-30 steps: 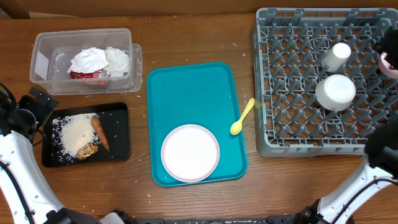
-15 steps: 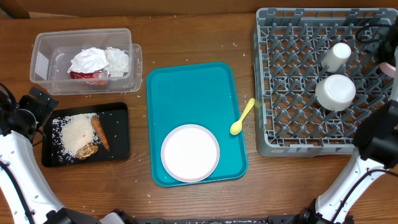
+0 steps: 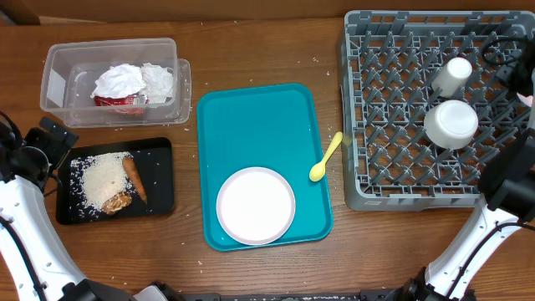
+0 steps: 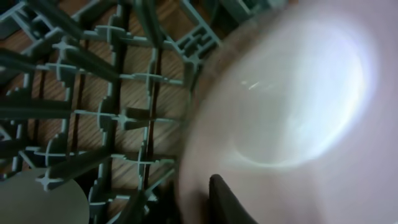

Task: Sort waste into correct bins and load items into the dishwasher

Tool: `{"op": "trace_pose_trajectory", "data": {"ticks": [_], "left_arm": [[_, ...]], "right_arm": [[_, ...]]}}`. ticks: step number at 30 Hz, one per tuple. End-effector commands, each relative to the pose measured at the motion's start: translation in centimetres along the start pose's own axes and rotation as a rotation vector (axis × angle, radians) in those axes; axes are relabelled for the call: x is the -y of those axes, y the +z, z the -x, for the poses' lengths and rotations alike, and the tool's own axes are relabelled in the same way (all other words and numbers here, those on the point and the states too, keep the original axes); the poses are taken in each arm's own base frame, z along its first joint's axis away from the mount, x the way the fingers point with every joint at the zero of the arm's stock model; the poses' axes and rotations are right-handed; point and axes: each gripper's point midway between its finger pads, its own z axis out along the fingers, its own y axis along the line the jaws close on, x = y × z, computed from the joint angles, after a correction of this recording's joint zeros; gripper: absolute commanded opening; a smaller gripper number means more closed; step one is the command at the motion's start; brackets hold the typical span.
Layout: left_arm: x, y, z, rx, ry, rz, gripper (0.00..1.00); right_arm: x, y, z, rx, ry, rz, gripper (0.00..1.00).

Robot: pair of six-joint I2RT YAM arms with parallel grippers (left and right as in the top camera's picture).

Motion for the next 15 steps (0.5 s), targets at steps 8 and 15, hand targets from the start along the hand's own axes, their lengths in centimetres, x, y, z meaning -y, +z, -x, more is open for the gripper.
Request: {"op": "trace_pose_trajectory", "data": {"ticks": [8,15], "left_arm": [[-0.1,0.0,0.3,0.007,-0.011,0.006,1.0],[-0.1,0.0,0.3,0.007,-0.011,0.006,1.0]], "right_arm": [[-2.1,-6.7,2.1,0.052,0.075,0.207,0.04],[-4.5,-15.9,2.6,0.067,0.115,0.599,0.04]]}}
